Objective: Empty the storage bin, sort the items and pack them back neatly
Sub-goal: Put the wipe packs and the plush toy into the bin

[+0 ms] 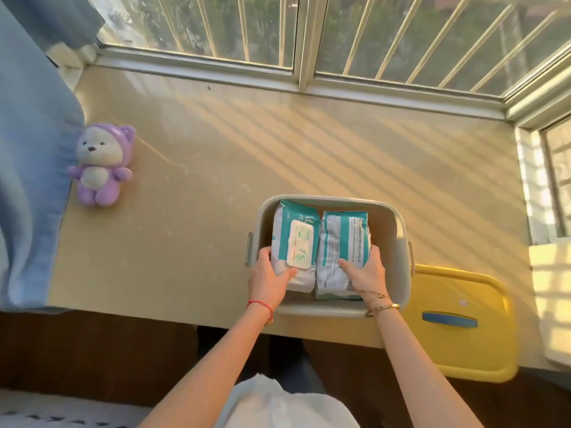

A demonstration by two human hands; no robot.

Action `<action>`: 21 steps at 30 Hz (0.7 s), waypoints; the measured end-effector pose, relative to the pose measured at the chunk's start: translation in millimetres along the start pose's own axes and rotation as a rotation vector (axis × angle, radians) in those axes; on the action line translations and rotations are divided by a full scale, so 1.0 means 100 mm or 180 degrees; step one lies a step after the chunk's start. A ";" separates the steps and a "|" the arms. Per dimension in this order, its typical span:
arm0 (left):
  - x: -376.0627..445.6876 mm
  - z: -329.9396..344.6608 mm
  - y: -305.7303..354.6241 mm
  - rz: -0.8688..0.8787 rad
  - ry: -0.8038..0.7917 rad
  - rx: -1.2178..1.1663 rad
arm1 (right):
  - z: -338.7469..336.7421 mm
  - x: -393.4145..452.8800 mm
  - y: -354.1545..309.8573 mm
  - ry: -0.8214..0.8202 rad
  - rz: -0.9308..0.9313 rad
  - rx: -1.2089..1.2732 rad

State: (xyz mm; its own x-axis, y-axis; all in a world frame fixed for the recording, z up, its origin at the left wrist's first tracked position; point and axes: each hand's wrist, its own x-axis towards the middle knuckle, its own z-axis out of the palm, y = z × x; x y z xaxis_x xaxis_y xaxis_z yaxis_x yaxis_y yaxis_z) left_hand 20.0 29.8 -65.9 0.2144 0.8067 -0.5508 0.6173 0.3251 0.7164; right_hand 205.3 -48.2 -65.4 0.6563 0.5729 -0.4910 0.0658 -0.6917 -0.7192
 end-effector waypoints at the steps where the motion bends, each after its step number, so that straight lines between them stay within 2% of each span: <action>1: 0.03 0.06 -0.02 -0.0018 0.0033 0.0037 | 0.03 0.05 0.04 -0.0043 0.0025 0.0004; 7: 0.18 0.22 -0.11 -0.0183 0.0164 0.0240 | 0.21 0.24 0.18 -0.0268 0.0048 -0.0116; 11: 0.20 0.25 -0.10 -0.0134 0.0261 0.0557 | 0.22 0.32 0.23 -0.0382 -0.0113 -0.0723; 15: 0.08 0.19 -0.02 0.0299 0.0298 0.1009 | 0.13 0.30 0.22 -0.0254 -0.0351 -0.1502; 21: -0.16 -0.34 0.19 0.1157 0.0526 0.1171 | -0.01 0.02 0.02 -0.0022 -0.1005 -0.1844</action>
State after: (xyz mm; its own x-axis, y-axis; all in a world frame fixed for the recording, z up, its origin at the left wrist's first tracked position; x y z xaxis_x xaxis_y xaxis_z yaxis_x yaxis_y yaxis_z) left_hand 2.3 40.2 -29.0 0.3600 0.9114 -0.1994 0.7561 -0.1598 0.6346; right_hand 207.2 -48.5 -67.1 0.5346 0.7884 -0.3043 0.6493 -0.6137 -0.4492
